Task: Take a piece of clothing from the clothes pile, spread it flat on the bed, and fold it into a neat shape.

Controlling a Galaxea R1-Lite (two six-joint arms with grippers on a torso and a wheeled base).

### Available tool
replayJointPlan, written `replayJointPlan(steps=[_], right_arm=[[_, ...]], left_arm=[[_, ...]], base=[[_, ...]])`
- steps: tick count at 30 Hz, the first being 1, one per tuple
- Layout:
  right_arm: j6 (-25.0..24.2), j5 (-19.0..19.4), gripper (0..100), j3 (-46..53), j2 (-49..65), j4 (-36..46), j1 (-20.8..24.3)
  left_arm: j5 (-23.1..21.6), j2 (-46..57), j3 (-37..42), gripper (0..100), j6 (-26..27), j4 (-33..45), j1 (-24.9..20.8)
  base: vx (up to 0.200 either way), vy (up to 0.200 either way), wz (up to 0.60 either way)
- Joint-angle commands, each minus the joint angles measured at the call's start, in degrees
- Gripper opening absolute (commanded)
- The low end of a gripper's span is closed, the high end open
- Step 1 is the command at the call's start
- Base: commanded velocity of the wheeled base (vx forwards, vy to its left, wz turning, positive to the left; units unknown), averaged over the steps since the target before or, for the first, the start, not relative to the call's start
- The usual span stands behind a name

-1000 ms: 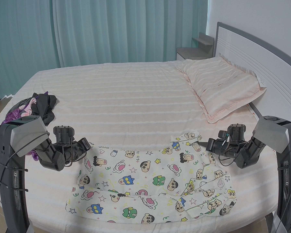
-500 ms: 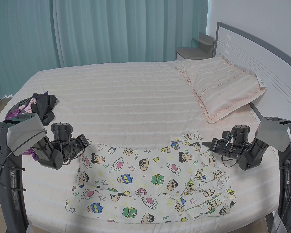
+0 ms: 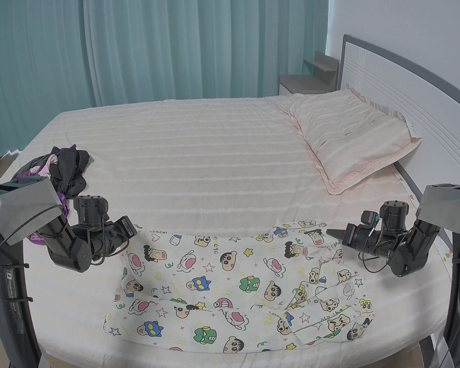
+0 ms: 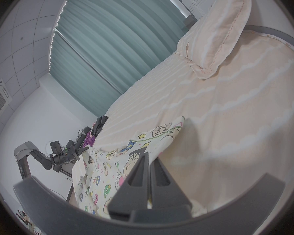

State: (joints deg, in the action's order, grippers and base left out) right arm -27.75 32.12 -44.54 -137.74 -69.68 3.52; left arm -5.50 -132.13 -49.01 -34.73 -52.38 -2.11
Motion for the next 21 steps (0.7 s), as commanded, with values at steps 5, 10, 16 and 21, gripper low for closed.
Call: replayJointPlan(steps=[5, 10, 16, 21], right_arm=[[5.6, 2.1, 0, 16.5, 2.1, -8.6, 0.0], [6.4, 3.6, 0, 22.7, 1.9, -13.6, 0.0], [8.7, 4.0, 0, 29.1, 1.7, -18.9, 0.1], [11.0, 5.2, 0, 32.9, 0.8, -20.1, -0.2]], left_arm=[[-0.2, 2.2, 11.9, 0, 8.7, -2.2, -0.3], [-0.1, 1.4, 18.4, 0, 10.8, -9.1, -1.7], [-0.1, 1.3, 25.0, 0, 13.3, -15.7, -2.5], [-0.2, 0.5, 28.2, 0, 14.7, -17.1, -2.7]], base=[[0.0, 0.0, 0.0], [0.0, 0.0, 0.0], [0.0, 0.0, 0.0], [0.0, 0.0, 0.0]])
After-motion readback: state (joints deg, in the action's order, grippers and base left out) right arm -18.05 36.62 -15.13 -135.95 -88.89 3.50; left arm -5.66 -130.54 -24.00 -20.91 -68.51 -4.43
